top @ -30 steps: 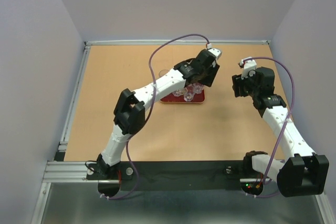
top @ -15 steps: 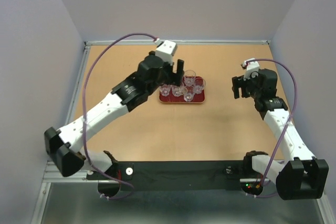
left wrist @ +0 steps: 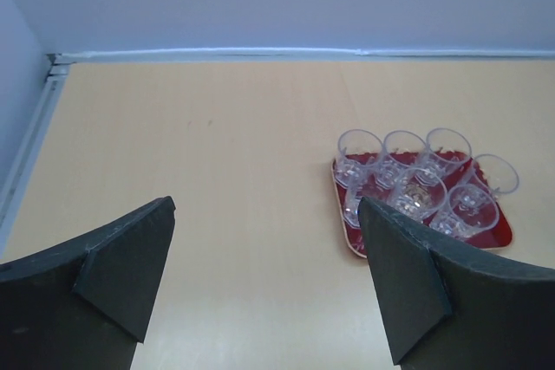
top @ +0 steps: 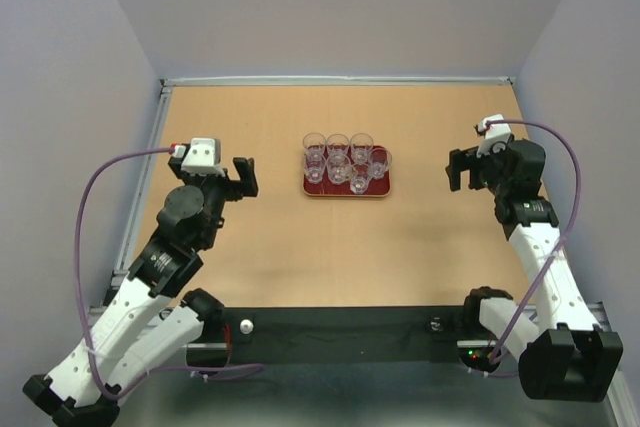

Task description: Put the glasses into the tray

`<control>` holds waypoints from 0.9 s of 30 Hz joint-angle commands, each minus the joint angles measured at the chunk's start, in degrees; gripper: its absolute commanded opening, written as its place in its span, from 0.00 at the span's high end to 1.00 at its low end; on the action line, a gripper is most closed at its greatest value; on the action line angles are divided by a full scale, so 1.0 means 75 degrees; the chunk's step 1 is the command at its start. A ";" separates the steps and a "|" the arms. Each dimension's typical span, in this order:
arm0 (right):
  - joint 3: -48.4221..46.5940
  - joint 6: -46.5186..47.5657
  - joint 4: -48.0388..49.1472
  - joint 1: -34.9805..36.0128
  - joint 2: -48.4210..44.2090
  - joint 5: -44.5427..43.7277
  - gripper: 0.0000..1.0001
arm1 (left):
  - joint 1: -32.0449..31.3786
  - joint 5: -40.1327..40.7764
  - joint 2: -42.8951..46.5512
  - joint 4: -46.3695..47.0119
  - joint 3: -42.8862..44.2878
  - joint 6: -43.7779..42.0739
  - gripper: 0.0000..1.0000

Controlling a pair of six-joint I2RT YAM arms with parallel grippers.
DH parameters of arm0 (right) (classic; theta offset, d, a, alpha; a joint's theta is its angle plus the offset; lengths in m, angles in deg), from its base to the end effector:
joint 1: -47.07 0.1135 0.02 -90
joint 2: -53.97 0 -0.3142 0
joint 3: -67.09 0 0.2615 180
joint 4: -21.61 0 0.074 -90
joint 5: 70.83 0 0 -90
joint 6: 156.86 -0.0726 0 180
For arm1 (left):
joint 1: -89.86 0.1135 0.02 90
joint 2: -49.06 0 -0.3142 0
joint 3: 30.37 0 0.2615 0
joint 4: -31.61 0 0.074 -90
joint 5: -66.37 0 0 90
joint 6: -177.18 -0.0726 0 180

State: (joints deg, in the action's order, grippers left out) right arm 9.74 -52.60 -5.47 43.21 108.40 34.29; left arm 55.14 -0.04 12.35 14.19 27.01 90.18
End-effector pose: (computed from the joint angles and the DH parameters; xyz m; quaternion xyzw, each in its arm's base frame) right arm 0.2306 0.0034 0.3234 -0.1466 0.8222 0.0242 0.5494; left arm 0.1424 -0.0633 0.4016 0.0408 0.6873 -0.0972 0.7187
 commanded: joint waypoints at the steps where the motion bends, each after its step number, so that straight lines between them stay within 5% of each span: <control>1: 0.0161 -0.0342 0.0367 -0.0048 -0.0472 0.0071 0.00 | 0.0047 0.1071 0.0615 0.0508 -0.0642 -0.0190 0.01; 27: 0.0453 -0.3050 0.0753 -0.0048 -0.1375 -0.3573 0.00 | 0.0047 0.1143 0.1484 0.0930 -0.1218 -0.0202 0.01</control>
State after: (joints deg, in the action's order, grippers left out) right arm 11.64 -72.79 -4.27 43.21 99.64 12.50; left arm 55.36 8.20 23.15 18.12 18.86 88.89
